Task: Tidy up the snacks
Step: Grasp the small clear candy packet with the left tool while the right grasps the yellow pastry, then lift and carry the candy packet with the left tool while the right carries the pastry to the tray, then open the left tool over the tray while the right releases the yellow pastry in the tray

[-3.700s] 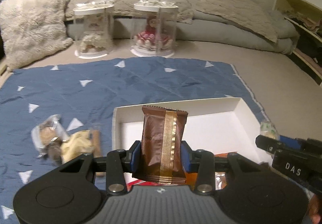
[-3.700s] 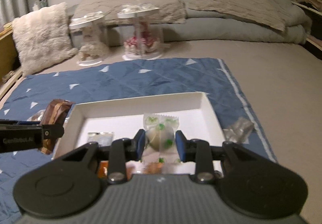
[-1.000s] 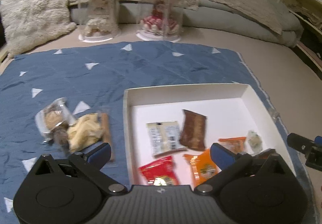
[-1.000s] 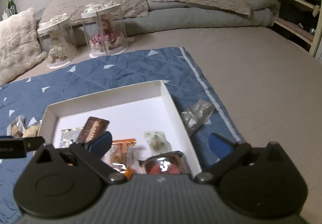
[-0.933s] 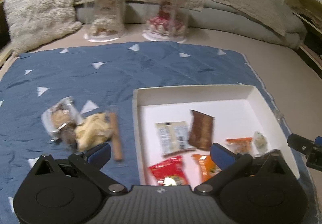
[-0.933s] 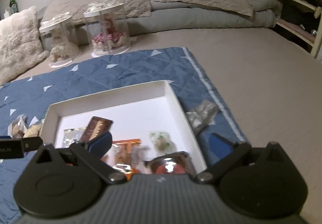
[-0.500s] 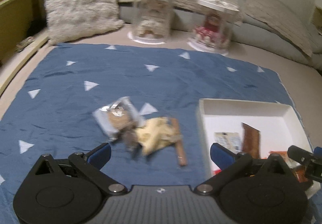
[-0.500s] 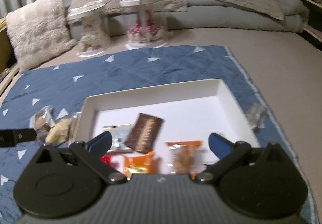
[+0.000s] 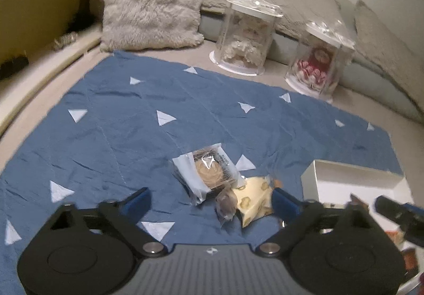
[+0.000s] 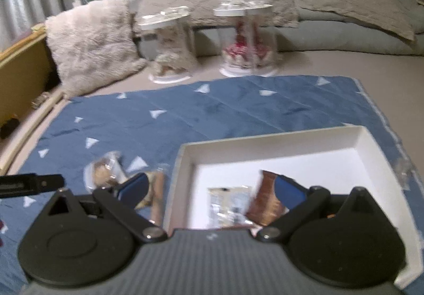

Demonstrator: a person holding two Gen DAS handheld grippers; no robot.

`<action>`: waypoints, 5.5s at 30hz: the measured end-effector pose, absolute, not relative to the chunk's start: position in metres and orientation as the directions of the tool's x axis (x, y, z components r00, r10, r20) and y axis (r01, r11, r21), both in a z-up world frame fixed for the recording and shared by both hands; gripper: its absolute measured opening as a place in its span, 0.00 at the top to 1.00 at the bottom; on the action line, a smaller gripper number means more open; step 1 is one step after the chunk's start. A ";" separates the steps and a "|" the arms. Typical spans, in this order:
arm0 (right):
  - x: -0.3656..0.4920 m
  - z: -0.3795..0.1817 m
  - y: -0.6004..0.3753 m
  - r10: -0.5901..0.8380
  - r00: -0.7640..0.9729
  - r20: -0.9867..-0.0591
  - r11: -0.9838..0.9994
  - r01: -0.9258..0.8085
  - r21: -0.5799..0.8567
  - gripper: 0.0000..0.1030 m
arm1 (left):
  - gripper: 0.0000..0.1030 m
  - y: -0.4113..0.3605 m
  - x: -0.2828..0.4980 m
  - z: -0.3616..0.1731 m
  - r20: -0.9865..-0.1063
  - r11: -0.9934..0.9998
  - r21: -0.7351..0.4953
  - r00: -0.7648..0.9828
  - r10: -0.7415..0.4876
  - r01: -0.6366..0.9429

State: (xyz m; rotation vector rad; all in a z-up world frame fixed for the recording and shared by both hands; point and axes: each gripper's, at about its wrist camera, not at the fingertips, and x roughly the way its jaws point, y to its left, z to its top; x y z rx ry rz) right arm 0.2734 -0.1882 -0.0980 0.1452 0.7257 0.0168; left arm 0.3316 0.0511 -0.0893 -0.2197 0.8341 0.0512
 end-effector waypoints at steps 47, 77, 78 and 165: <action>0.353 -0.188 -0.066 0.229 0.604 -0.764 0.884 -0.457 -0.096 0.26 | 0.66 0.075 0.407 -0.175 -0.829 0.944 -0.278 0.540 -0.143 -0.176; 0.317 -0.168 -0.075 0.253 0.465 -0.848 0.851 -0.524 -0.033 0.47 | 0.48 0.044 0.411 -0.187 -0.860 0.949 -0.281 0.475 -0.184 -0.142; 0.319 -0.168 -0.075 0.246 0.476 -0.844 0.853 -0.520 -0.045 0.42 | 0.49 0.044 0.411 -0.188 -0.860 0.949 -0.281 0.477 -0.182 -0.143; 0.214 -0.074 -0.279 -0.067 0.781 -0.620 0.995 0.096 0.014 0.61 | 0.72 -0.113 0.312 -0.061 -0.679 0.964 -0.187 0.685 -0.264 0.187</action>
